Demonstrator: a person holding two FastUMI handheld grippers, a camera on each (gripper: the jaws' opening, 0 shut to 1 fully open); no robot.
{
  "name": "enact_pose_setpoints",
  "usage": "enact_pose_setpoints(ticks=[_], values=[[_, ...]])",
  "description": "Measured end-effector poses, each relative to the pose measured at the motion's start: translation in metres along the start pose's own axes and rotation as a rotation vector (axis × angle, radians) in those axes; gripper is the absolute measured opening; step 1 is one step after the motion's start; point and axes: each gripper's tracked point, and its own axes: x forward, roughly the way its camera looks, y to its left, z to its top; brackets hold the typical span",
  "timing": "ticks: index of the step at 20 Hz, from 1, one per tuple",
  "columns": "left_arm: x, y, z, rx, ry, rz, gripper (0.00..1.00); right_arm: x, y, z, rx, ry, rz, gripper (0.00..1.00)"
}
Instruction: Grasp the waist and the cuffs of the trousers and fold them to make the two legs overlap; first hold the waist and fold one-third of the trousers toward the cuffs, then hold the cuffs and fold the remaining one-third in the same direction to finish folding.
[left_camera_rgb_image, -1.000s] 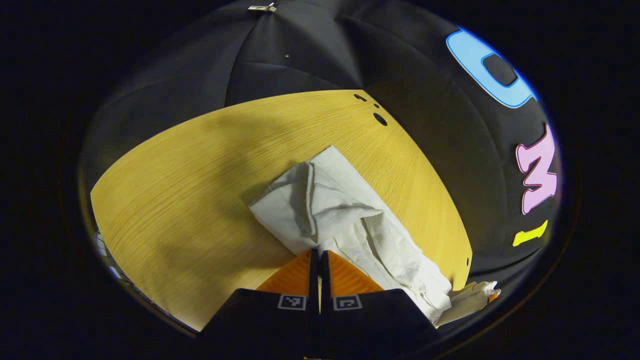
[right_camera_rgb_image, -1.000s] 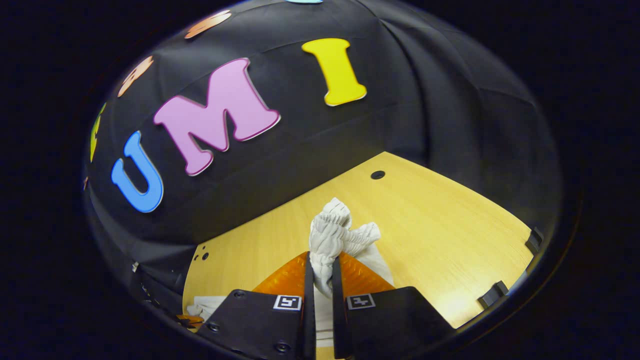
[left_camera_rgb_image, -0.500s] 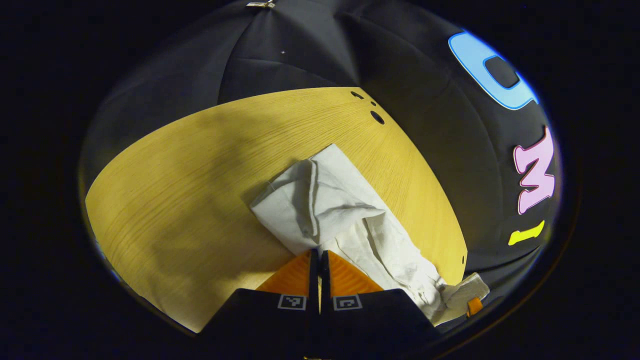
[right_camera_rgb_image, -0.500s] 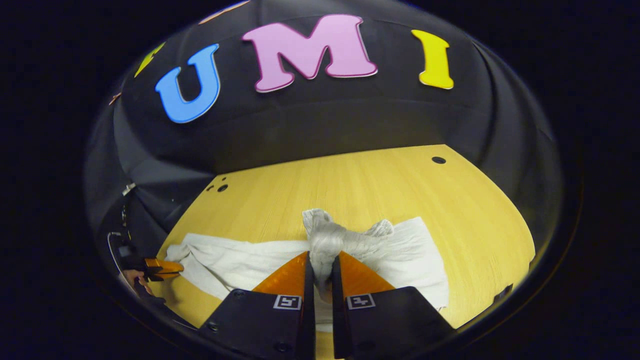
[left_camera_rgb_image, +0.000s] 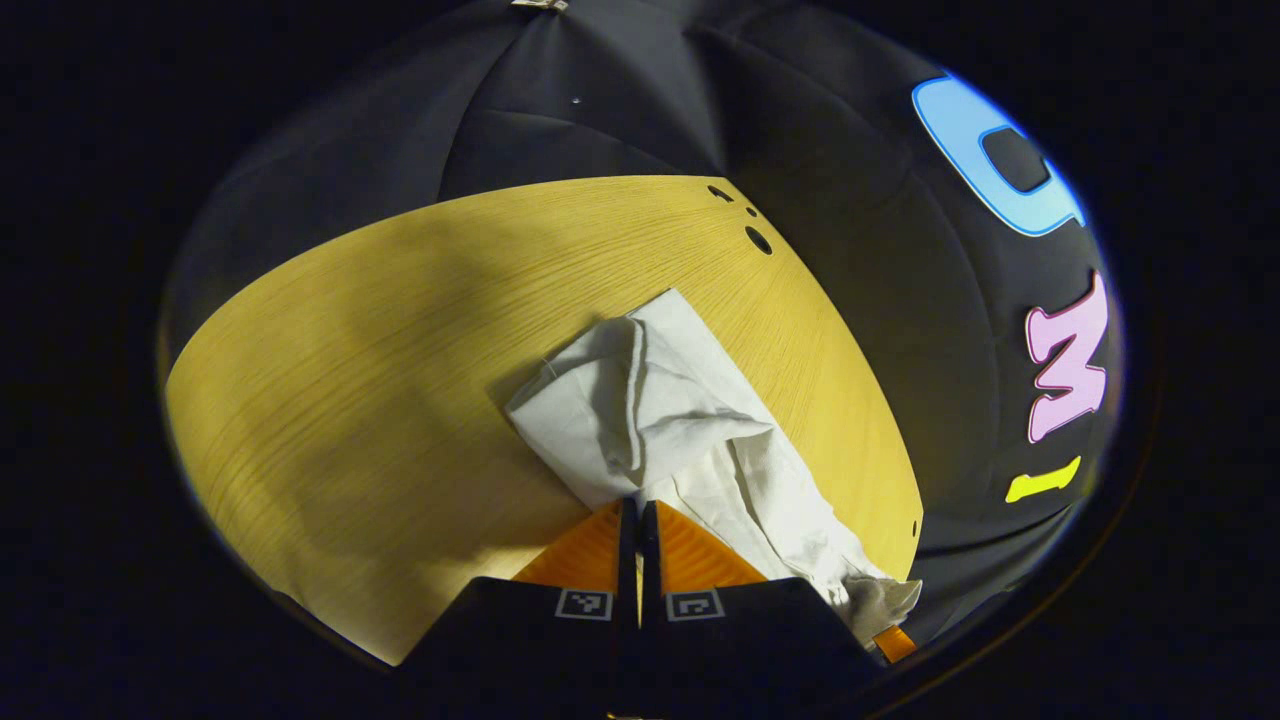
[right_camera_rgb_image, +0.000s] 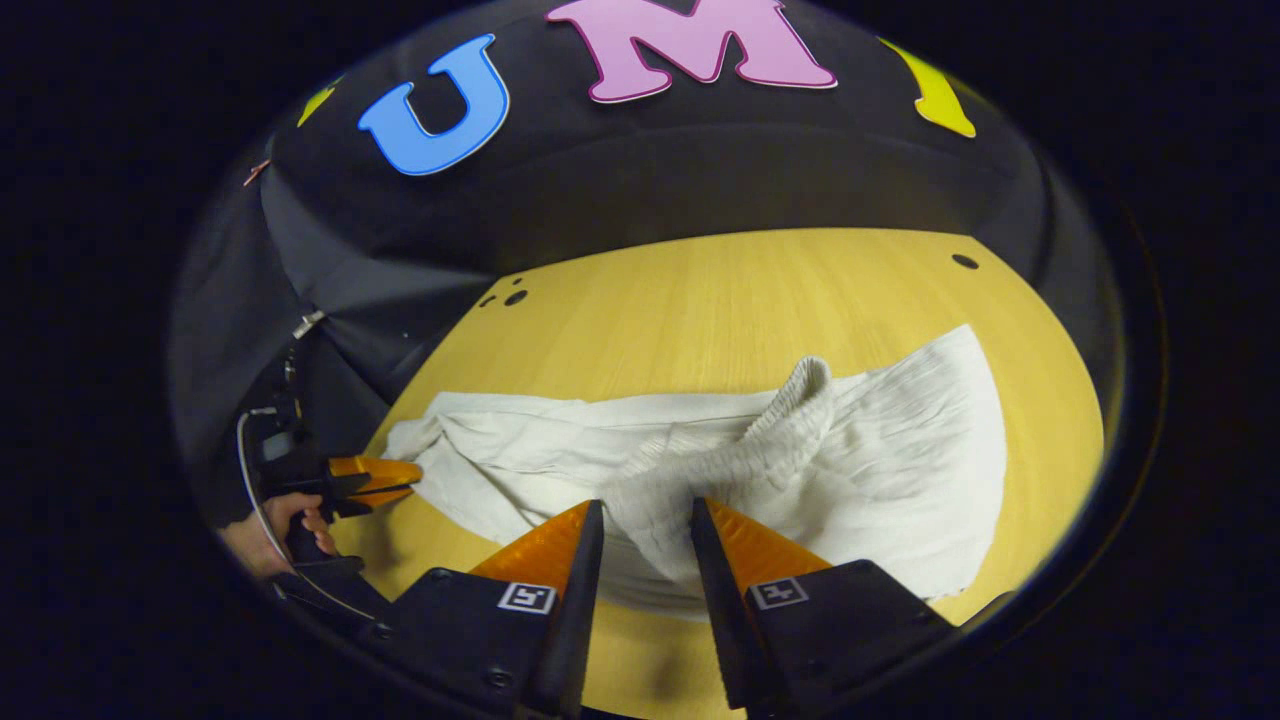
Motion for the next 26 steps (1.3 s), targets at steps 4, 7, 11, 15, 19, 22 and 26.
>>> enact_pose_setpoints(ticks=[4,7,11,15,19,22,26], values=[[0.0,0.0,0.002,-0.018,-0.003,-0.005,0.06,-0.023,0.013,0.01,0.065,-0.028,0.053,0.97],[-0.002,-0.003,0.004,-0.027,-0.025,-0.017,0.06,-0.054,-0.017,0.021,0.1,-0.077,0.008,0.96],[-0.019,-0.014,0.014,-0.041,-0.091,-0.06,0.05,-0.101,-0.081,0.028,0.155,-0.136,-0.101,0.96],[-0.021,-0.049,0.033,-0.049,-0.153,-0.124,0.05,-0.148,-0.138,0.033,0.237,-0.19,-0.179,0.96],[-0.036,-0.087,0.041,-0.037,-0.216,-0.175,0.05,-0.182,-0.192,0.039,0.257,-0.229,-0.265,0.96],[-0.045,-0.124,0.036,0.026,-0.242,-0.203,0.05,-0.207,-0.234,0.05,0.289,-0.278,-0.33,0.96],[-0.059,-0.18,0.021,0.105,-0.253,-0.278,0.05,-0.212,-0.255,0.049,0.363,-0.317,-0.333,0.96]])
